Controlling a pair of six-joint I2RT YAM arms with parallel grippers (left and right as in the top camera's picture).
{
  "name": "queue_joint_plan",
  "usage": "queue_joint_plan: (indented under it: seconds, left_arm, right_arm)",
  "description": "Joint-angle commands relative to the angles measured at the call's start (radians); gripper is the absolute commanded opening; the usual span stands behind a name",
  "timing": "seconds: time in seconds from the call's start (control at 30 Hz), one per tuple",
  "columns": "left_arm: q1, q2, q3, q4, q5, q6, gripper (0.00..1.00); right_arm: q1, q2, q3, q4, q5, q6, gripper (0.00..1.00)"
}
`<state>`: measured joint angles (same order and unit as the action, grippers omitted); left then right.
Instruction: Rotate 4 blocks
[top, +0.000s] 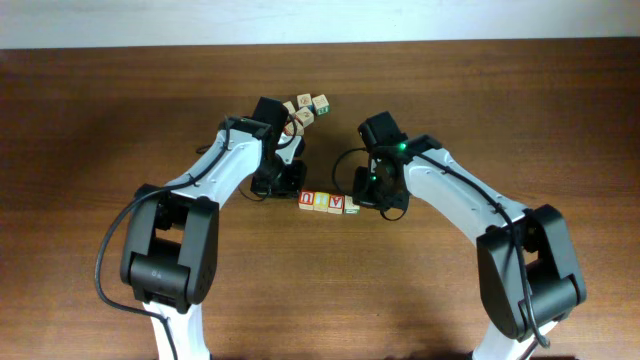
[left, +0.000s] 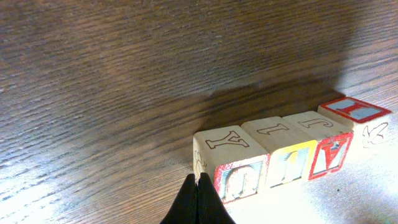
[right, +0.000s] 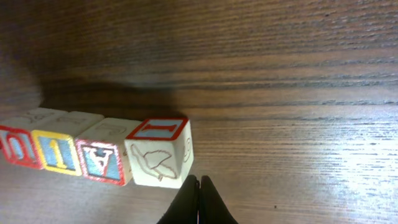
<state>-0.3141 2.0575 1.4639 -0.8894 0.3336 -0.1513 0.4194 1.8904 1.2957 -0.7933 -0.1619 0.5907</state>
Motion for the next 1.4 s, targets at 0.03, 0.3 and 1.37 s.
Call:
queue_joint_plan:
  seconds: [0.03,0.3,1.37]
  left_arm:
    - [0.000,0.013,-0.010,-0.001,0.002,-0.006,0.00]
    - [0.000,0.013,-0.010,-0.022,0.003,-0.021,0.00]
    - [0.086,0.013,-0.050,-0.065,0.161,0.153,0.00]
  right_arm:
    - [0.000,0.027,-0.038,0.055,-0.025,0.012,0.04]
    - [0.031,0.030,-0.045,0.121,-0.055,-0.018,0.05]
    - [-0.250,0.030,-0.270,0.470,-0.591,-0.338,0.04]
